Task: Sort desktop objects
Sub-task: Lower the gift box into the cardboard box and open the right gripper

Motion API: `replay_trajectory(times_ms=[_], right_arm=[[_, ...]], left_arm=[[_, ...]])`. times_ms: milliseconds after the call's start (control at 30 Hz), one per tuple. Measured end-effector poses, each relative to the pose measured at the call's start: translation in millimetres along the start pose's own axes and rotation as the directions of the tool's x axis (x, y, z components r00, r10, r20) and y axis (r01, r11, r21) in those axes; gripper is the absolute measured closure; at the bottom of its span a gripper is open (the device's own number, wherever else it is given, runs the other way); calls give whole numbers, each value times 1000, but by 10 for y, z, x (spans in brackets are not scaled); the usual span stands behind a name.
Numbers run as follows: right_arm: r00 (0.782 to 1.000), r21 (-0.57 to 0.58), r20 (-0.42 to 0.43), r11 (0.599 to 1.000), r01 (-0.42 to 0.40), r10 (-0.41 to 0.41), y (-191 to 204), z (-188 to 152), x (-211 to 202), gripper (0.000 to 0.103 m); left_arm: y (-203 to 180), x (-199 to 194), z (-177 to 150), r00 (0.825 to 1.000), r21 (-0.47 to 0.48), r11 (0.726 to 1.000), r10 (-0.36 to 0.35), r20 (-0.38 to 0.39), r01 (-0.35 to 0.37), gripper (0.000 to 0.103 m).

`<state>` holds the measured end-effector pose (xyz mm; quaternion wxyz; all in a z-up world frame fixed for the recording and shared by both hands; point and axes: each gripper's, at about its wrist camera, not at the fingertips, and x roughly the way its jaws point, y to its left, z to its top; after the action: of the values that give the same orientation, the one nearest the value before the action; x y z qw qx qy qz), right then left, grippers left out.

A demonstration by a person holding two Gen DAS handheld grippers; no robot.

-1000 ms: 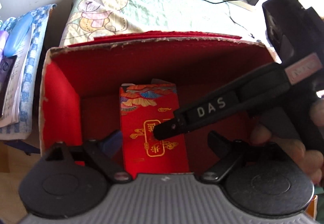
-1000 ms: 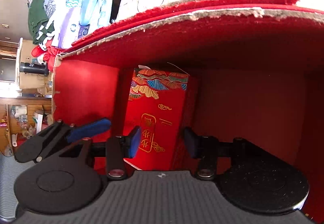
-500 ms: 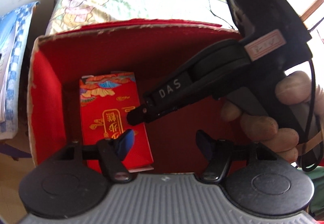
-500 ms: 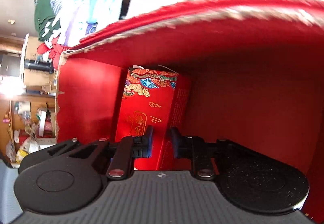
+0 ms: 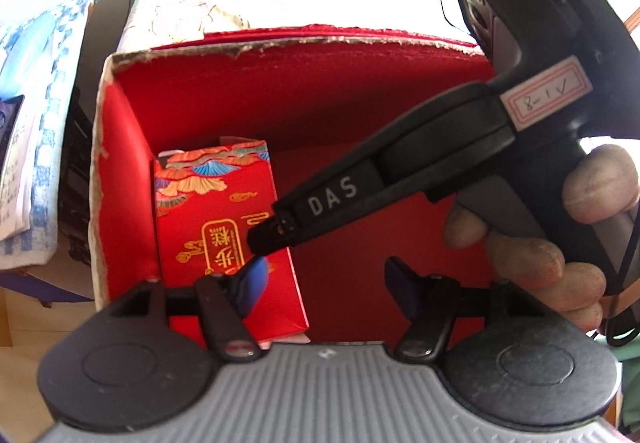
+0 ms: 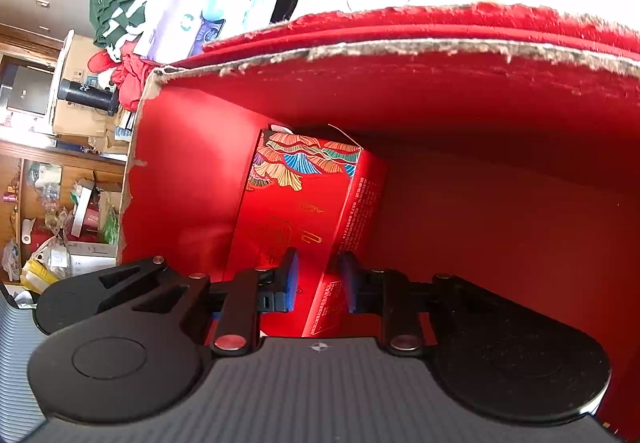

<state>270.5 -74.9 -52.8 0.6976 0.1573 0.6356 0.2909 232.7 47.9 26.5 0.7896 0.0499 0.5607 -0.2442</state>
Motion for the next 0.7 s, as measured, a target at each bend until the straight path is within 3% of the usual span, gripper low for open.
replay_trajectory(times_ms=[167, 367, 700], right_arm=[[999, -17, 24, 1000, 22, -21, 162, 20, 83, 75], [997, -1, 57, 999, 52, -52, 126, -28, -10, 74], [989, 16, 115, 995, 94, -96, 112, -87, -71, 74]], left_arm=[[-115, 51, -13, 998, 39, 997, 60, -6, -59, 29], [-195, 41, 5, 995, 55, 993, 100, 12, -100, 28], [-305, 94, 50, 988, 66, 986, 155, -21, -154, 28]])
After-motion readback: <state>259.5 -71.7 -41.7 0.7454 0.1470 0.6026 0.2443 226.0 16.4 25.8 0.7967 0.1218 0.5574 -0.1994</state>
